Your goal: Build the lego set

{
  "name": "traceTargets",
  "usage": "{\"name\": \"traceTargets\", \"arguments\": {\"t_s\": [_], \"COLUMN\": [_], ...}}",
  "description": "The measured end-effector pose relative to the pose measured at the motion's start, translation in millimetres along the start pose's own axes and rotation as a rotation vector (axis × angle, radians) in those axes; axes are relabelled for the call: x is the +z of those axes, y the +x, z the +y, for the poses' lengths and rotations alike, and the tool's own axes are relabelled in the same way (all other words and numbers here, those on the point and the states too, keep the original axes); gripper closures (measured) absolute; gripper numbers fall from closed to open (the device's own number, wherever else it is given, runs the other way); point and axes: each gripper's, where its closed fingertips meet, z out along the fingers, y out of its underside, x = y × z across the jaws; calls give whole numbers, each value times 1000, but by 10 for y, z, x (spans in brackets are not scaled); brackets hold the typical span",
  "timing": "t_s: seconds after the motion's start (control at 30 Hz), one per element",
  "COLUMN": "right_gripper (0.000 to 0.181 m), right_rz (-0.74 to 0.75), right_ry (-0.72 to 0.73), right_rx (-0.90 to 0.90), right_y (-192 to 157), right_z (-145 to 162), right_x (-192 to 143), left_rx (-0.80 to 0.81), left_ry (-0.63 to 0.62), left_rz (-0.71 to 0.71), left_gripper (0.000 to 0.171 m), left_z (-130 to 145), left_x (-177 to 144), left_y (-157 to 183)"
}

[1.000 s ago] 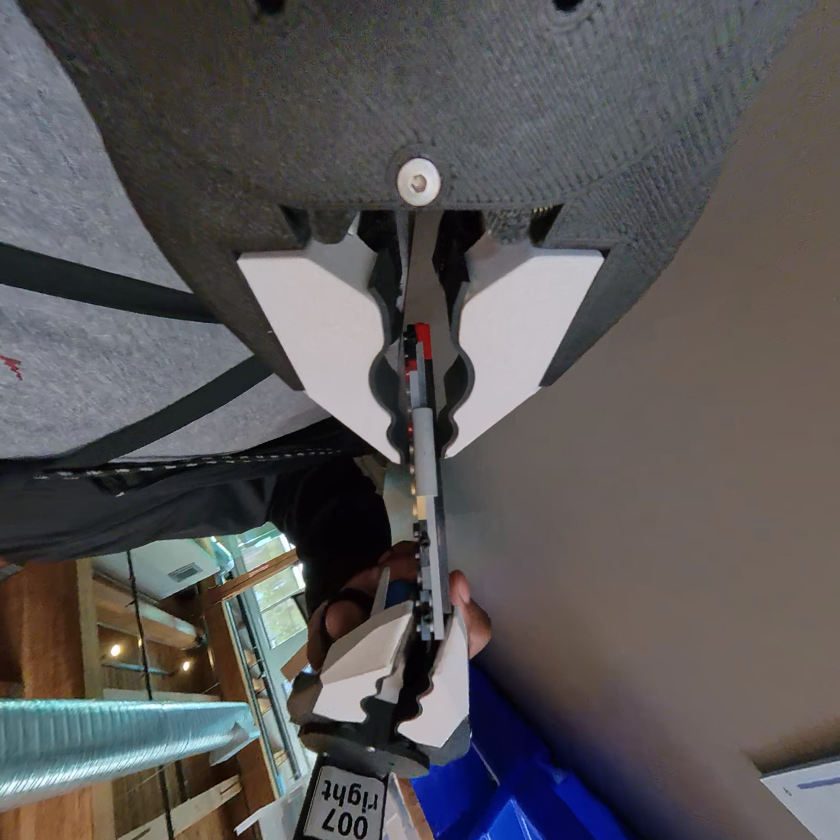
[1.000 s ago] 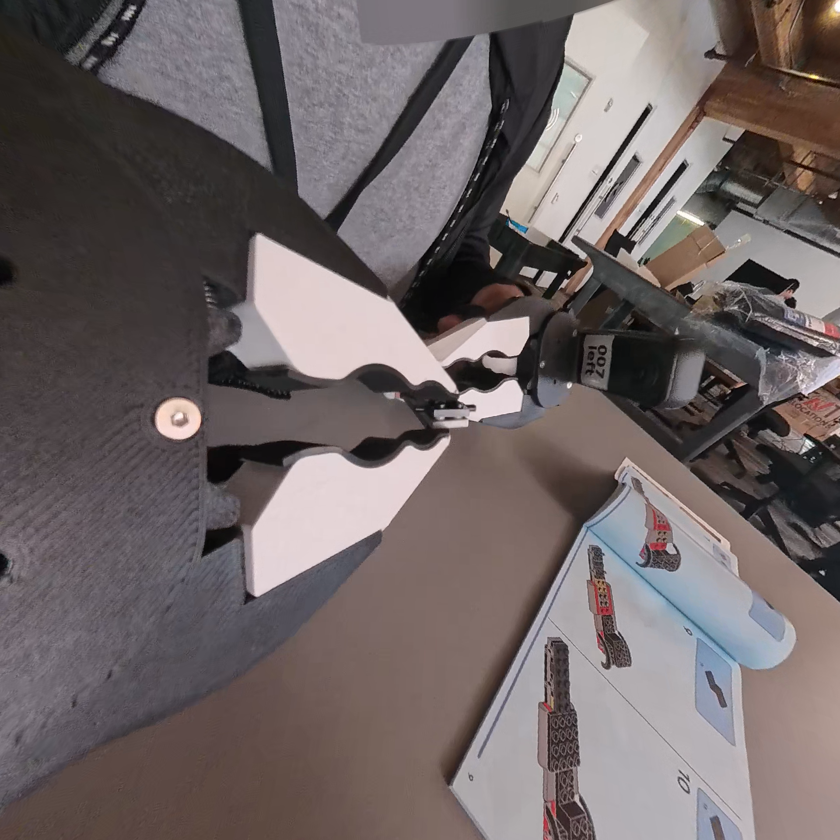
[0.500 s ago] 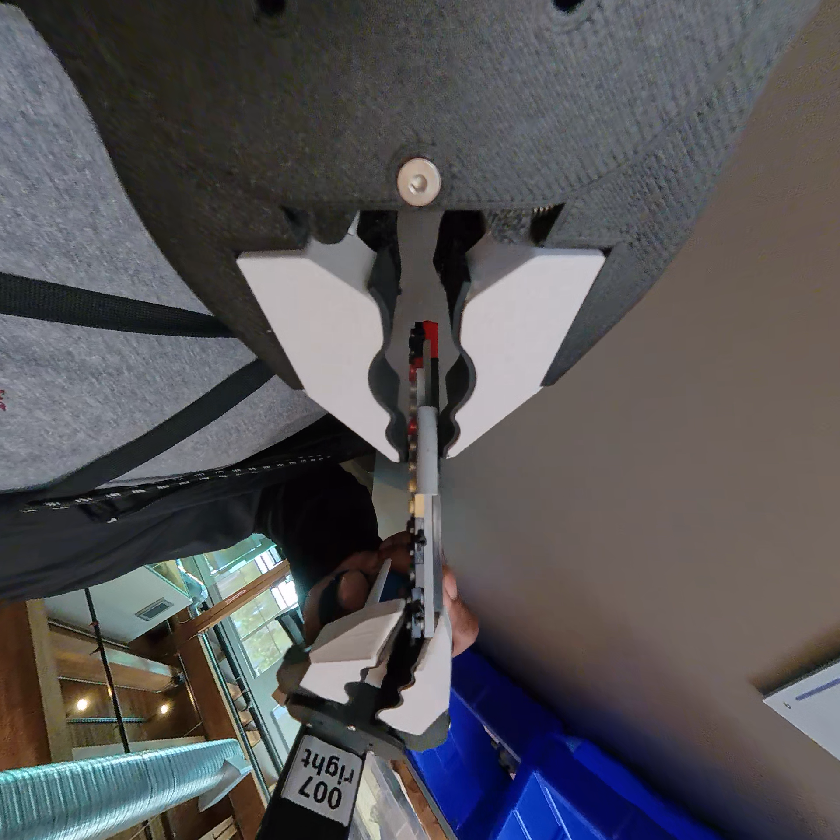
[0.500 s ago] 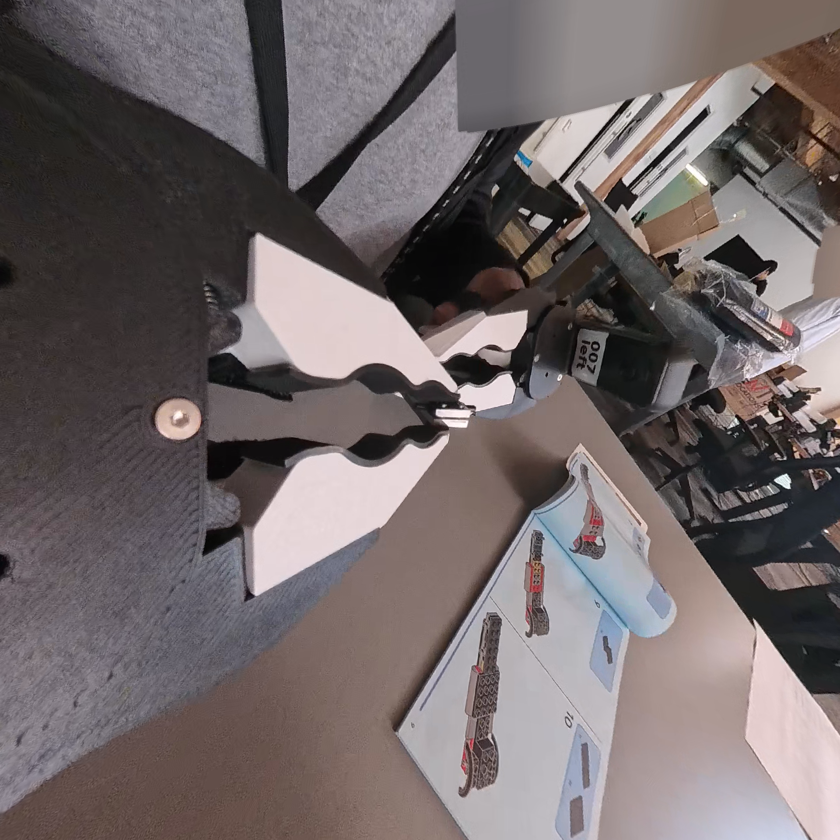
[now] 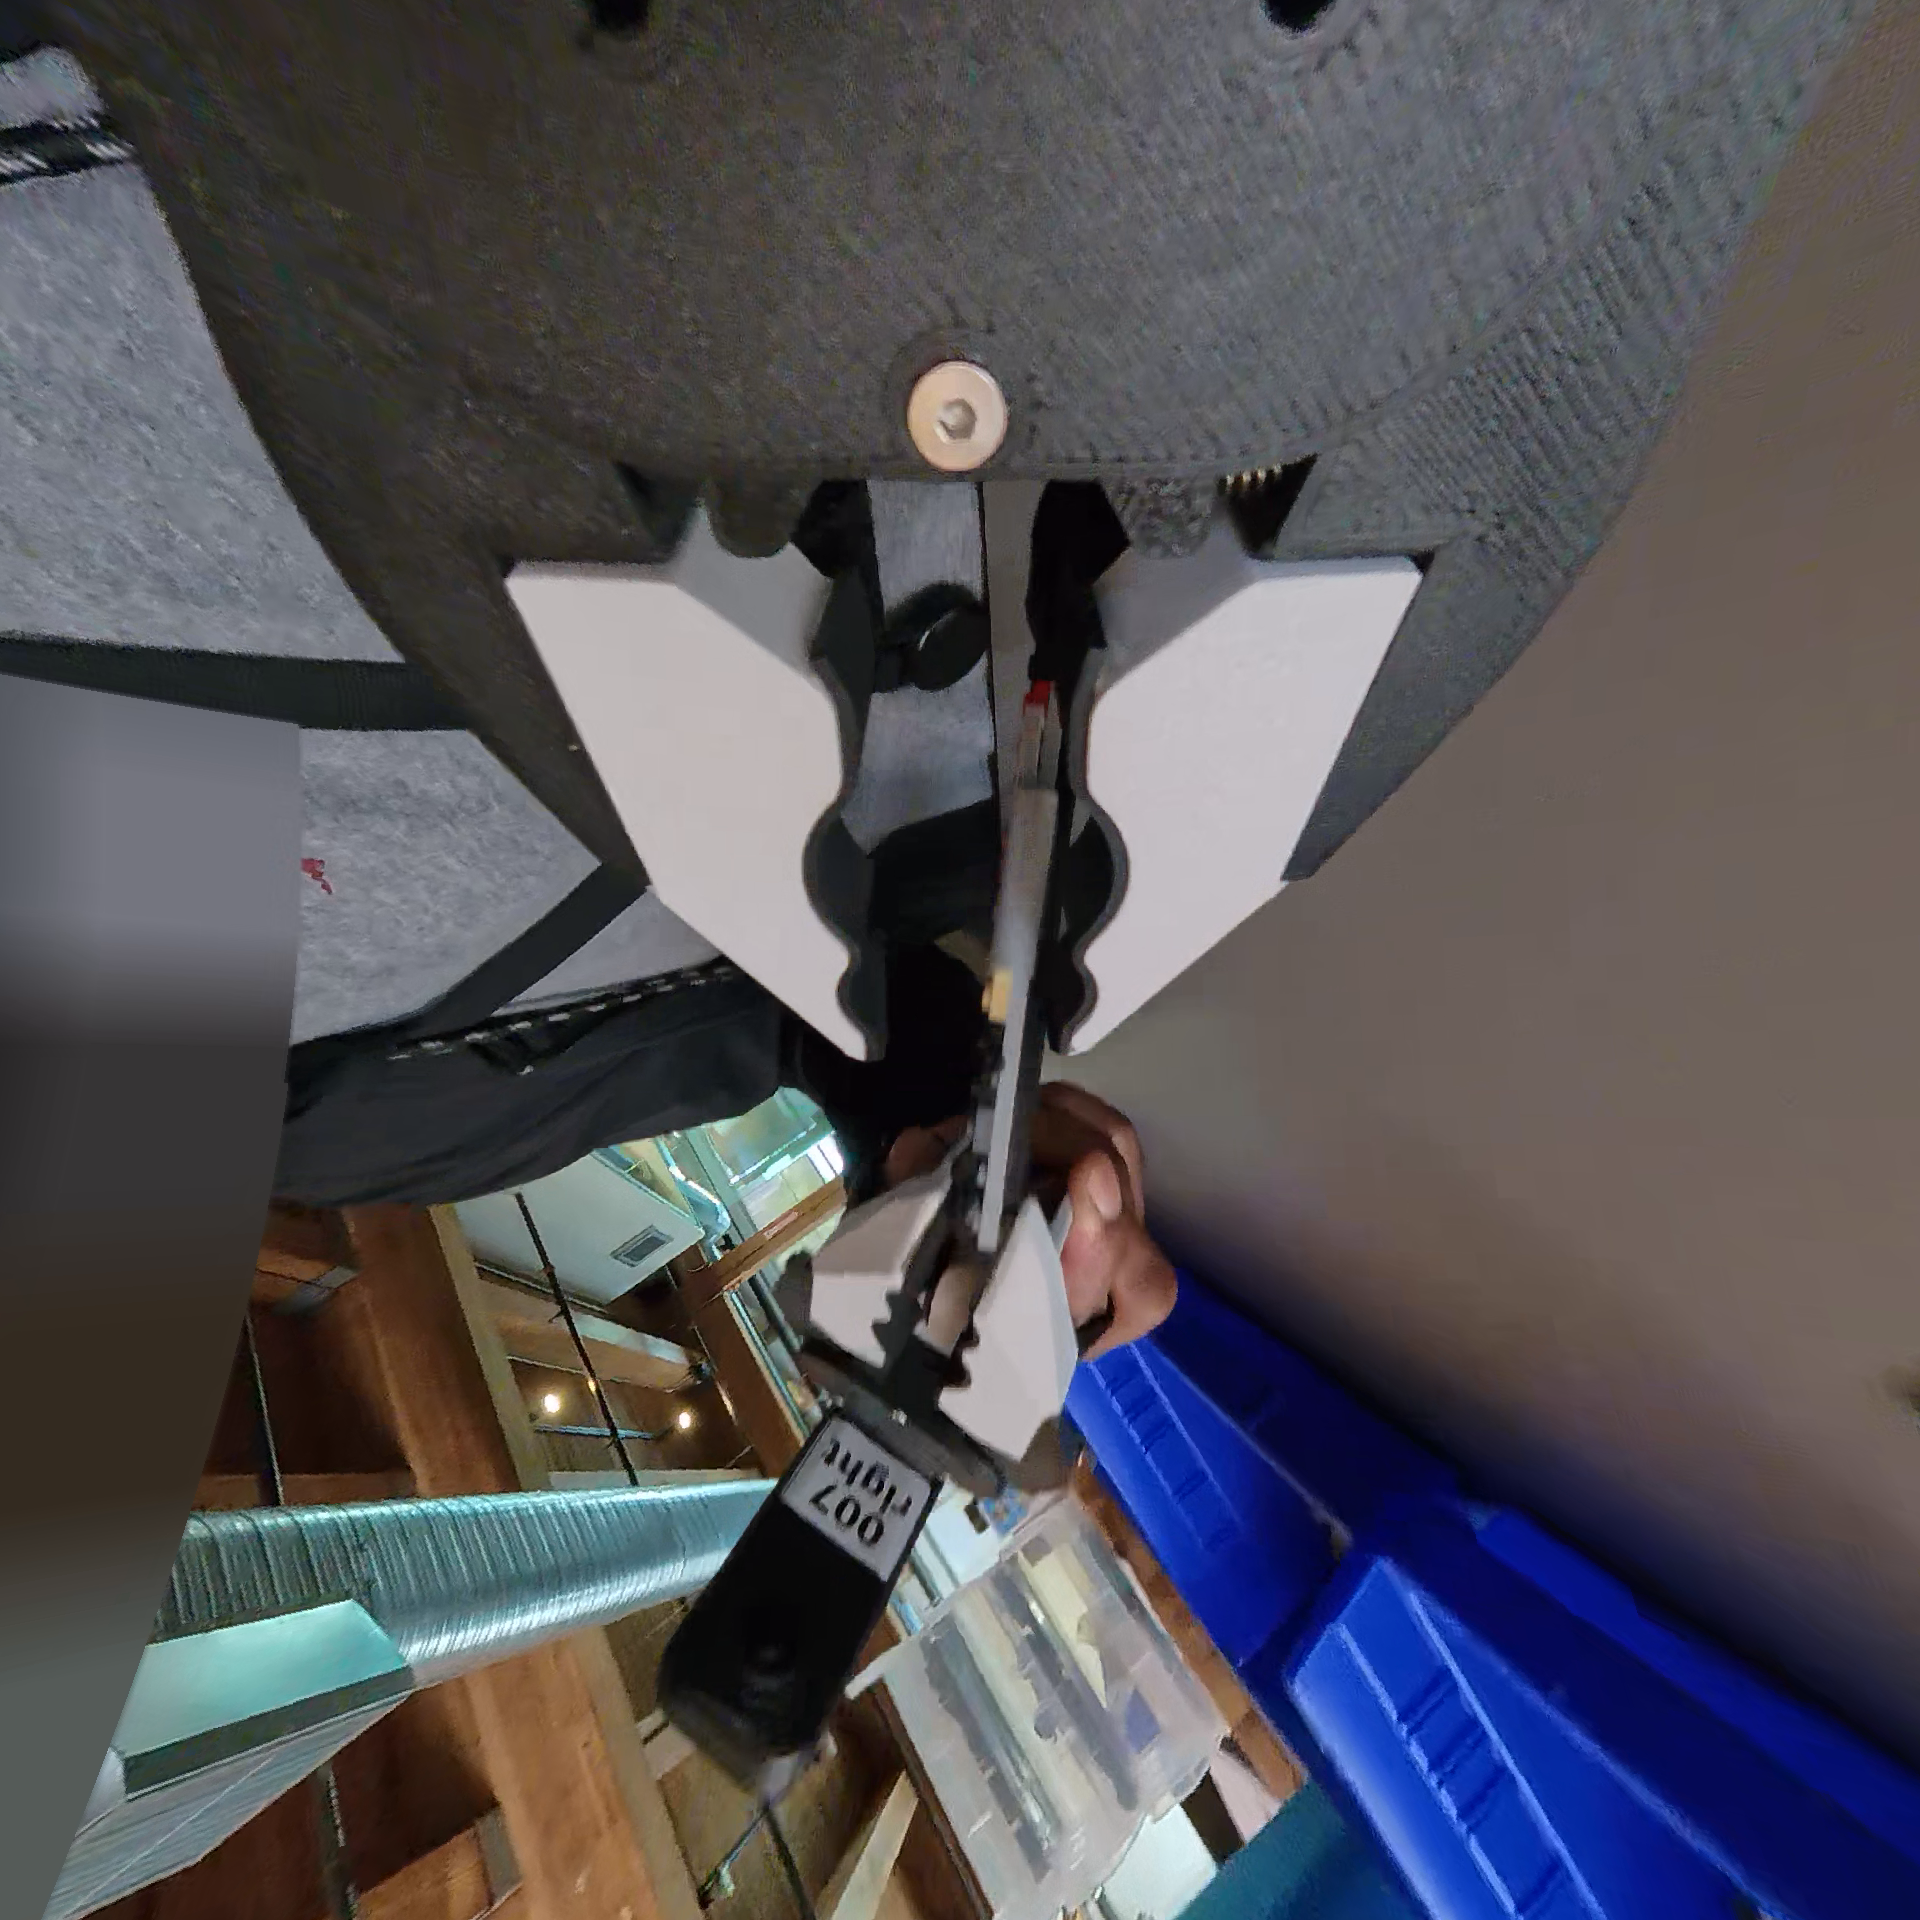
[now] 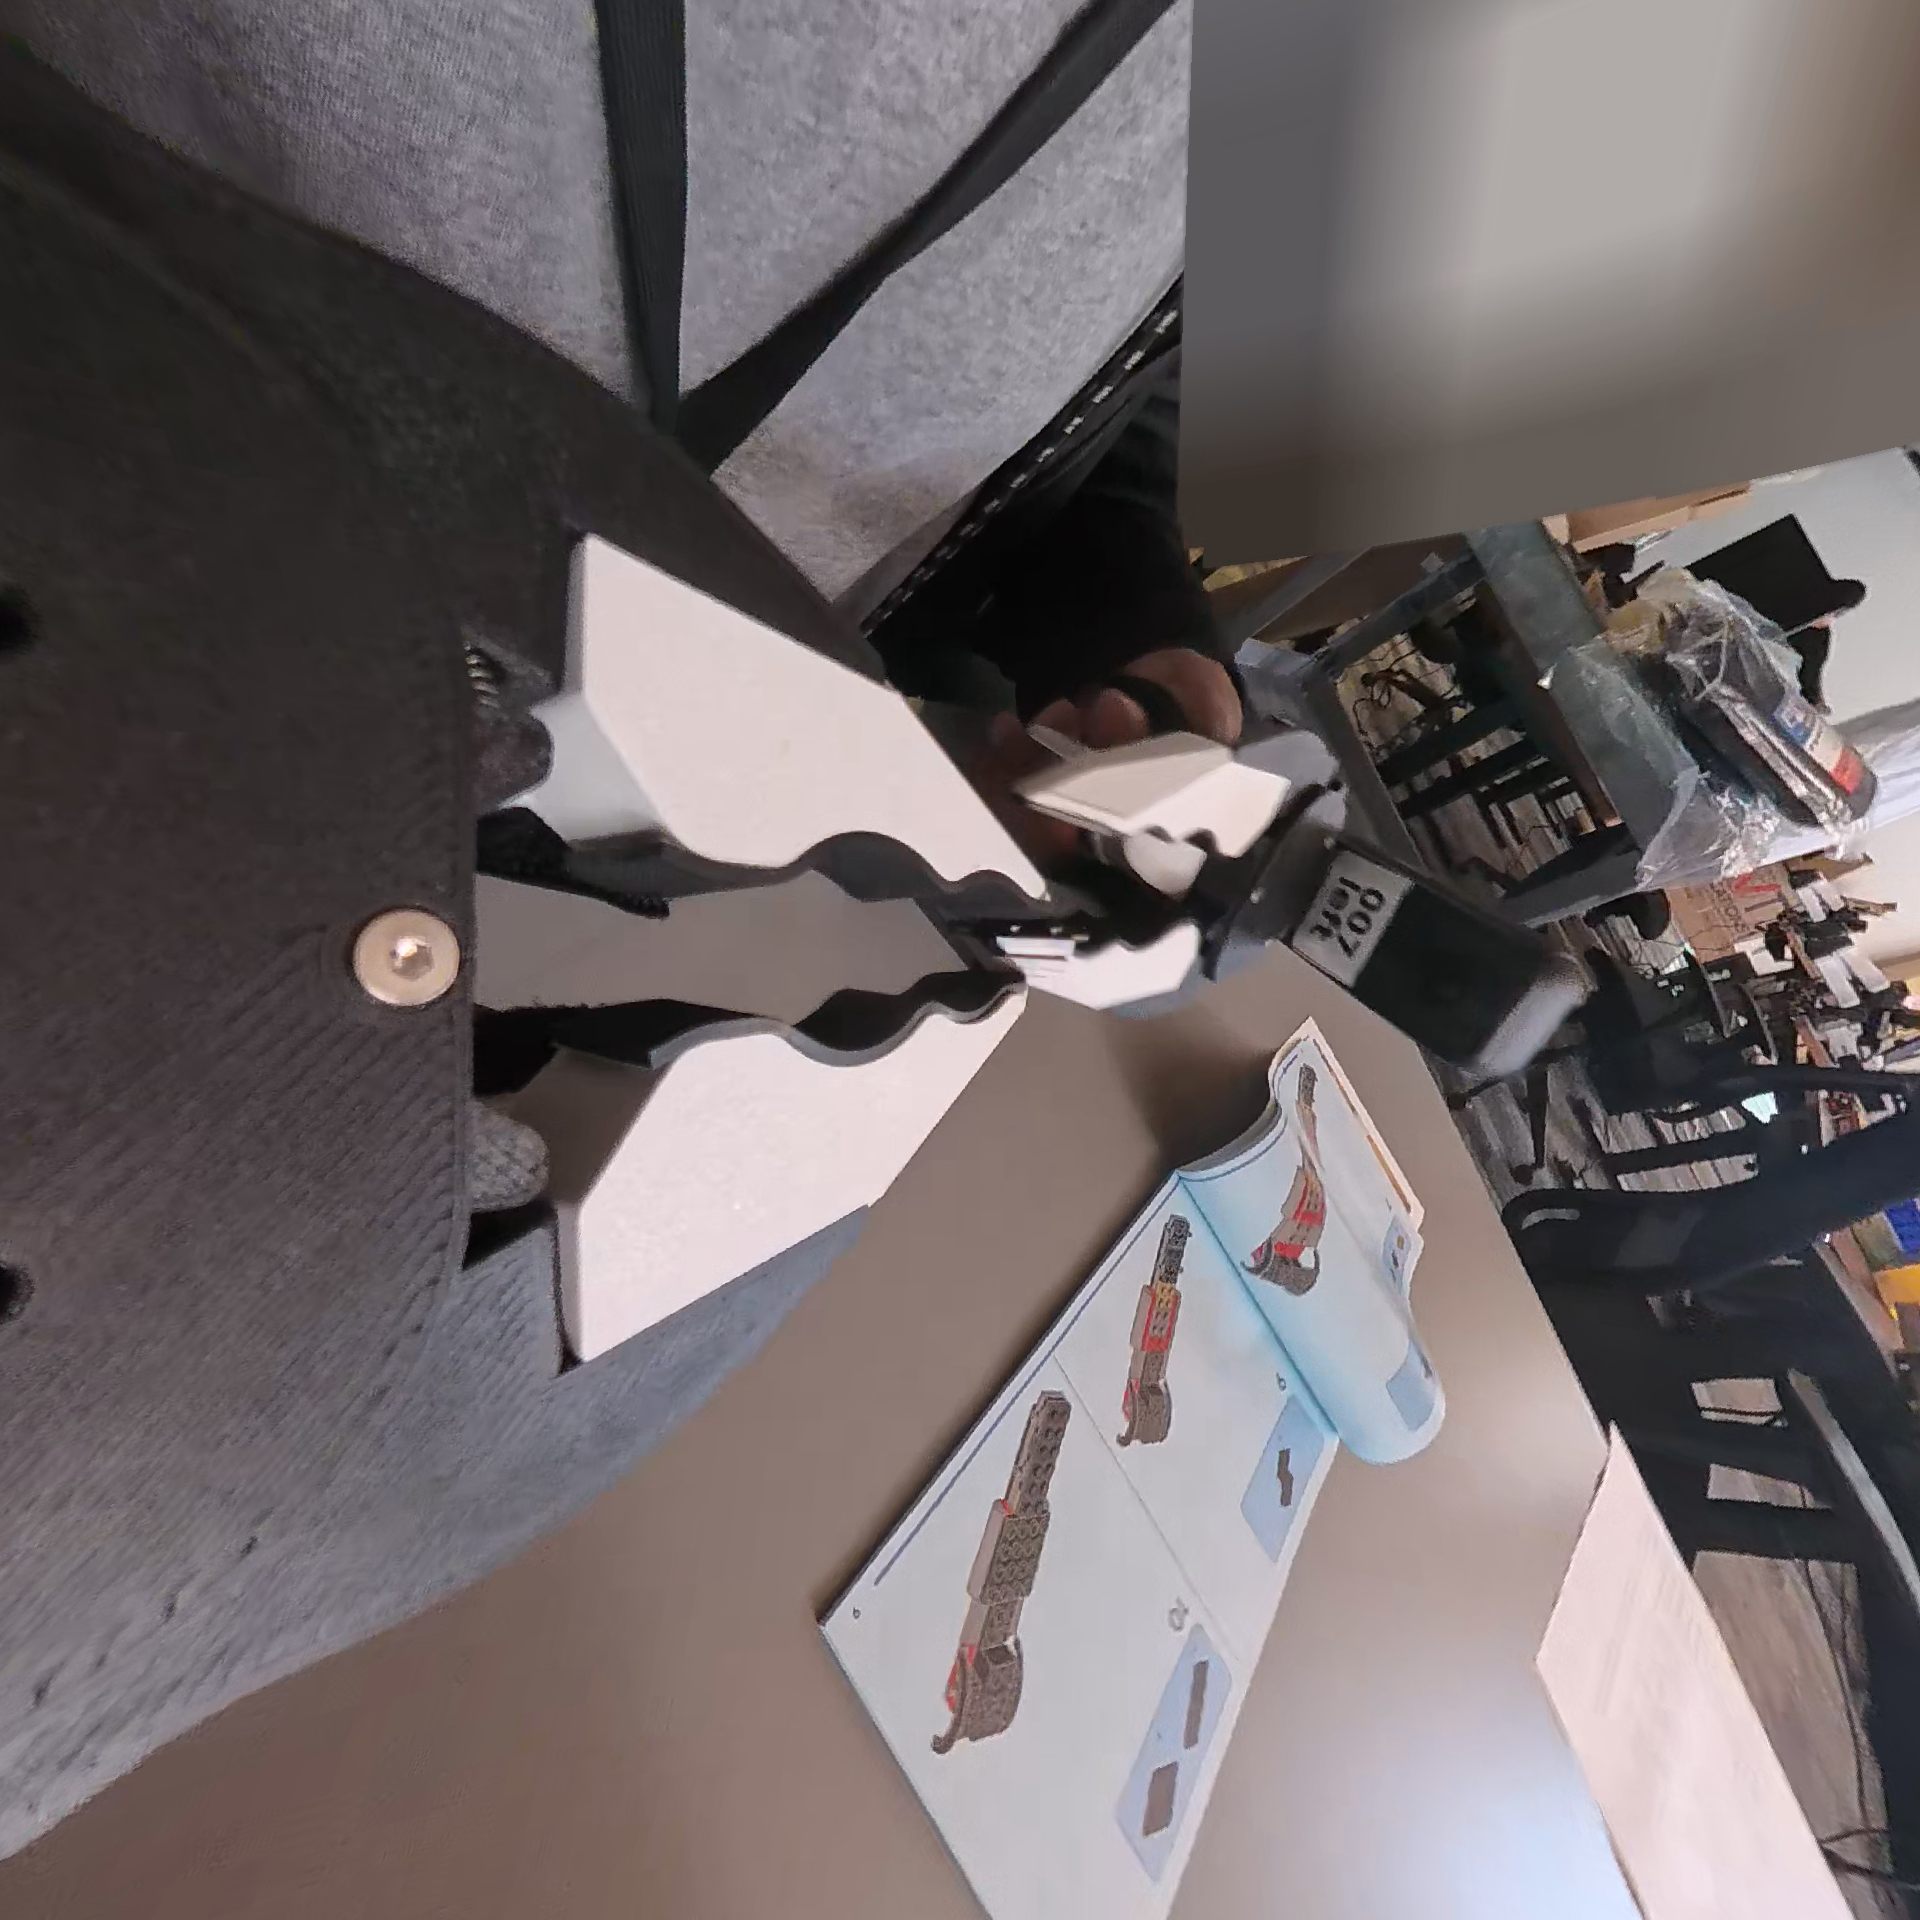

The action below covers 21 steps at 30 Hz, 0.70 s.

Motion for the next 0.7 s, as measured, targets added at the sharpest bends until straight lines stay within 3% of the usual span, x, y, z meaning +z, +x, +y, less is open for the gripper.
{"name": "traceTargets", "arguments": {"t_s": [0.27, 0.7], "right_gripper": [170, 169], "right_rz": [-12, -59], "right_ry": [5, 41], "right_rx": [-44, -5], "right_y": [-91, -172], "right_z": [-21, -54], "right_x": [2, -35], "left_rx": [100, 211], "left_ry": [15, -11], "left_rz": [-3, -29], "left_gripper": [158, 161], "left_z": [-139, -127], "left_x": [106, 131], "left_y": [35, 107]}}
